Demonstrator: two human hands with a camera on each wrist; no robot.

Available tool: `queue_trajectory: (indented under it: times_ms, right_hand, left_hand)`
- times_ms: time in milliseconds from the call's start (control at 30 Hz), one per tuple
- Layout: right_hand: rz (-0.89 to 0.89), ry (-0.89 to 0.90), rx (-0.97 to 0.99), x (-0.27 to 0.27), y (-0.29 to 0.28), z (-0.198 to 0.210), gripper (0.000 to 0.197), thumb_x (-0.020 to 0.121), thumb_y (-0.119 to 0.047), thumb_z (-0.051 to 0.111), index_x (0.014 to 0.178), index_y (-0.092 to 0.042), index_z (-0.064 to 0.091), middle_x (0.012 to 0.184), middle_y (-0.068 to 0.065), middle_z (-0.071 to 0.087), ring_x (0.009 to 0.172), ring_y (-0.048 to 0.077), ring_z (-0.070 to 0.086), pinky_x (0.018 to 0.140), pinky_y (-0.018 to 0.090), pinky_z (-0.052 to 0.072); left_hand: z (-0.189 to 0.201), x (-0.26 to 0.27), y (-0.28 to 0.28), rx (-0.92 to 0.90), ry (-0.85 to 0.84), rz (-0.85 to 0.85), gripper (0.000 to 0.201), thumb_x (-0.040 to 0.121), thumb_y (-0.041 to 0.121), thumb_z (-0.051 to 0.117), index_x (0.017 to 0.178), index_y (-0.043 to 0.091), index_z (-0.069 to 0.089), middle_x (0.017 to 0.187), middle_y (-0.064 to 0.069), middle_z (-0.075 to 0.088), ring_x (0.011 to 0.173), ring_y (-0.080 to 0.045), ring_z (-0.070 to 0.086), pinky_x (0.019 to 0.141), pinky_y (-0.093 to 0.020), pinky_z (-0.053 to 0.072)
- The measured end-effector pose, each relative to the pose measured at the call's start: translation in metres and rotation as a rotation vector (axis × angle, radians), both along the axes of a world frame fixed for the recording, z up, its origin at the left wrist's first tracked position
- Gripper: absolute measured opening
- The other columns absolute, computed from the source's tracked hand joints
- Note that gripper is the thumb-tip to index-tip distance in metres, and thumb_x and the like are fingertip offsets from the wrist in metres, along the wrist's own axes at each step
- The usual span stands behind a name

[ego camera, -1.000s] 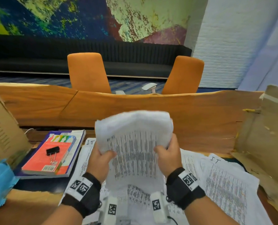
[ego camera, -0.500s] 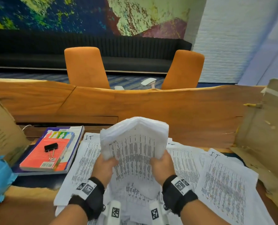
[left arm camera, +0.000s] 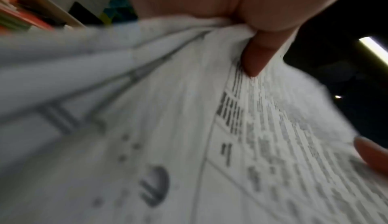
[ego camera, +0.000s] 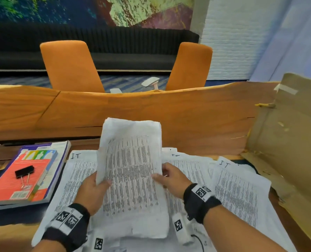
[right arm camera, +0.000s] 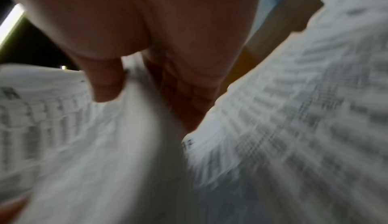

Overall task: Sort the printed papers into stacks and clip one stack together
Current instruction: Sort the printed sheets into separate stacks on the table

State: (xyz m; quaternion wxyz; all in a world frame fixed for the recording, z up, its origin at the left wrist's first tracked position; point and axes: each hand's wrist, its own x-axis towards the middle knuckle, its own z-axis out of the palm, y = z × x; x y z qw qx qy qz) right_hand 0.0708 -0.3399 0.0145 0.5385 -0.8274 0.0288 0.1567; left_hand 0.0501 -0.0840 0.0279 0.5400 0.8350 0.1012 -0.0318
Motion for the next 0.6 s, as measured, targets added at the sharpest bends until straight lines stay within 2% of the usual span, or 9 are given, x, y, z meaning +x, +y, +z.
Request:
queue_trajectory:
  times_ms: [67,133,200,267,333,400,433,500,600]
  right_hand:
    - [-0.081,0.007,-0.228,0.021,-0.042,-0.007,0.046,0.089,-0.044,0.067,0.127,-0.022,0.052,0.124,-0.008,0.056,0.111,0.017,0.059,0.097,0.038,0.05]
    - [-0.194,0.08,-0.552,0.042,-0.098,-0.016,0.051,0.091,-0.03,0.066,0.136,-0.019,0.045,0.135,0.0,0.047,0.118,0.025,0.056,0.1,0.039,0.048]
    - [-0.225,0.196,-0.877,0.057,-0.158,-0.033,0.047,0.088,-0.018,0.062,0.131,-0.016,0.044,0.139,0.01,0.045,0.122,0.032,0.053,0.101,0.043,0.047]
    - [-0.226,0.28,-1.08,0.063,-0.205,-0.057,0.05,0.086,-0.017,0.062,0.13,-0.014,0.04,0.14,0.013,0.044,0.128,0.035,0.046,0.104,0.047,0.043]
    - [-0.237,0.326,-1.096,0.066,-0.231,-0.079,0.075,0.086,-0.025,0.065,0.146,-0.01,0.023,0.144,0.013,0.042,0.133,0.036,0.043,0.109,0.052,0.037]
    - [-0.258,0.377,-1.053,0.069,-0.243,-0.088,0.097,0.082,-0.033,0.069,0.153,-0.006,0.01,0.137,0.013,0.052,0.121,0.033,0.056,0.103,0.049,0.046]
    - [-0.262,0.399,-1.06,0.068,-0.243,-0.086,0.102,0.078,-0.038,0.072,0.154,-0.007,0.011,0.135,0.012,0.053,0.116,0.032,0.059,0.098,0.047,0.05]
    - [-0.253,0.393,-1.135,0.061,-0.235,-0.073,0.098,0.074,-0.046,0.075,0.149,-0.011,0.024,0.141,0.012,0.045,0.122,0.034,0.054,0.098,0.047,0.049]
    - [-0.214,0.294,-1.201,0.05,-0.221,-0.057,0.065,0.084,-0.037,0.069,0.137,-0.015,0.038,0.141,0.01,0.042,0.126,0.032,0.049,0.103,0.046,0.041]
  left_hand:
    - [-0.003,0.003,0.007,-0.027,0.033,0.06,0.024,0.095,0.011,0.057,0.118,0.005,0.059,0.09,-0.005,0.063,0.086,-0.023,0.058,0.078,-0.036,0.045]
    - [-0.005,0.005,0.018,-0.069,0.054,0.138,0.028,0.094,0.007,0.058,0.121,0.001,0.06,0.096,-0.007,0.066,0.09,-0.026,0.059,0.084,-0.038,0.044]
    - [-0.009,0.006,0.028,-0.096,0.062,0.213,0.027,0.093,0.005,0.058,0.119,0.002,0.06,0.104,-0.013,0.065,0.088,-0.026,0.058,0.084,-0.037,0.042]
    - [-0.012,0.005,0.04,-0.13,0.055,0.273,0.024,0.092,0.003,0.059,0.116,0.005,0.06,0.104,-0.014,0.062,0.086,-0.026,0.055,0.083,-0.036,0.039]
    - [-0.018,0.004,0.051,-0.151,0.049,0.317,0.029,0.091,0.0,0.059,0.119,0.007,0.059,0.108,-0.014,0.063,0.093,-0.026,0.054,0.088,-0.038,0.039]
    - [-0.025,0.003,0.058,-0.167,0.055,0.347,0.036,0.089,-0.003,0.06,0.123,0.008,0.058,0.108,-0.015,0.065,0.097,-0.028,0.056,0.093,-0.042,0.041]
    - [-0.026,0.002,0.06,-0.181,0.06,0.361,0.036,0.089,-0.005,0.059,0.122,0.01,0.059,0.102,-0.013,0.065,0.097,-0.028,0.057,0.093,-0.044,0.041]
    - [-0.028,0.001,0.062,-0.2,0.072,0.372,0.033,0.089,-0.007,0.057,0.114,0.014,0.059,0.092,-0.008,0.065,0.09,-0.028,0.06,0.092,-0.047,0.043]
    - [-0.027,-0.001,0.061,-0.231,0.087,0.36,0.034,0.09,-0.005,0.056,0.119,0.013,0.059,0.095,-0.006,0.065,0.085,-0.026,0.061,0.088,-0.048,0.045]
